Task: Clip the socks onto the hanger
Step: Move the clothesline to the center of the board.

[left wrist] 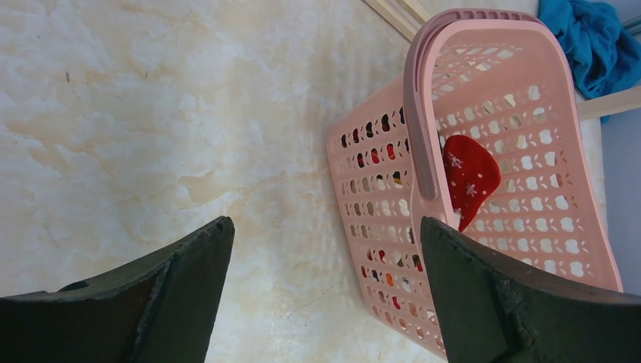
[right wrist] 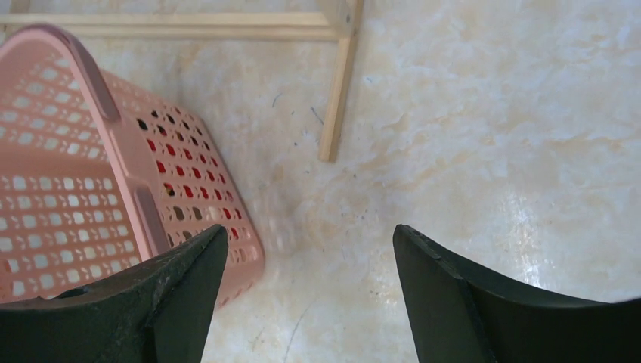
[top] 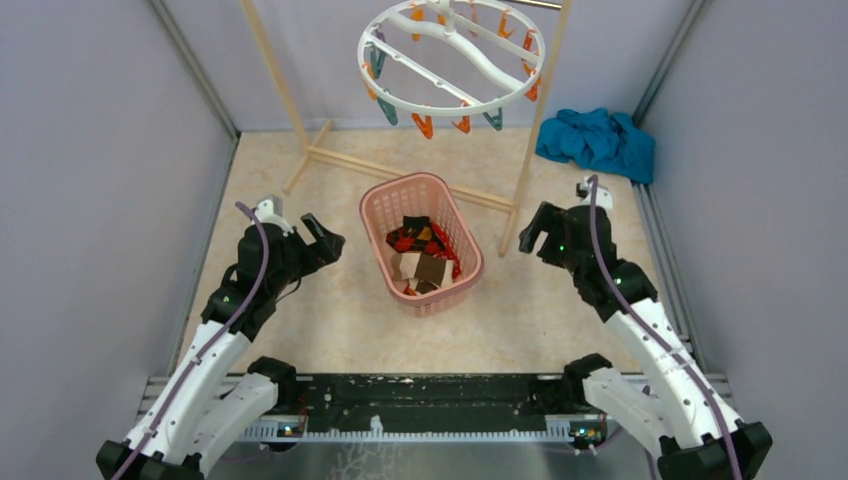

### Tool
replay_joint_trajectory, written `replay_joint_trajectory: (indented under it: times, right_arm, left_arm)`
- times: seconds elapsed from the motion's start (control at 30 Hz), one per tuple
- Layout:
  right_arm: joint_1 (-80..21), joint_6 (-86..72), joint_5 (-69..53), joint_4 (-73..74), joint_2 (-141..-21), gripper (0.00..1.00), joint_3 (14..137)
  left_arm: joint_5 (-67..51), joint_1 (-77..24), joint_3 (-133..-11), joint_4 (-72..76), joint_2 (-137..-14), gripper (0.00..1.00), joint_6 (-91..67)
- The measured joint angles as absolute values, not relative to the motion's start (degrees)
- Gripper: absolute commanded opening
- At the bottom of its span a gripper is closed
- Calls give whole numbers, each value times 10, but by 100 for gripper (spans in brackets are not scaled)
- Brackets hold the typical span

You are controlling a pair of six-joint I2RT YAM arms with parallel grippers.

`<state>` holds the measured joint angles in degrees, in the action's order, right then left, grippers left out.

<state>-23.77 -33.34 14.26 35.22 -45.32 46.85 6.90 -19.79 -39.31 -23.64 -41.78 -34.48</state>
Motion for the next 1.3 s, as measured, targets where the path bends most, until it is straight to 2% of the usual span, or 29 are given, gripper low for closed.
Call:
replay_joint_trajectory:
  times: [0.17,0.27,0.37,0.47,0.67,0.83,0.97,1.2,1.3]
  right_arm:
    - [-179,-301,86,321,-530,80,497]
    - [-178,-288,59,289,-611,70,500]
    - [-182,-285,39,265,-688,70,500]
    - [-198,-282,40,248,-740,71,504]
    - [-231,-278,48,204,-858,68,549]
    - [-231,-279,67,178,-912,65,544]
    - [-223,-282,72,157,-916,50,520]
    - [-203,-286,69,130,-946,16,514]
    - [-191,-292,65,123,-947,8,513]
  left_arm:
    - [76,-198,-393,-236,-418,98,-345]
    - [80,-198,-393,-237,-418,98,-345]
    - [85,-198,-393,-241,-417,98,-344]
    - [92,-198,-393,-249,-414,98,-344]
    - [101,-198,-393,-265,-401,98,-343]
    - [110,-198,-401,-284,-394,98,-338]
    - [116,-198,-407,-288,-390,98,-335]
    - [116,-198,-407,-290,-401,98,-336]
    - [118,-198,-407,-290,-404,98,-338]
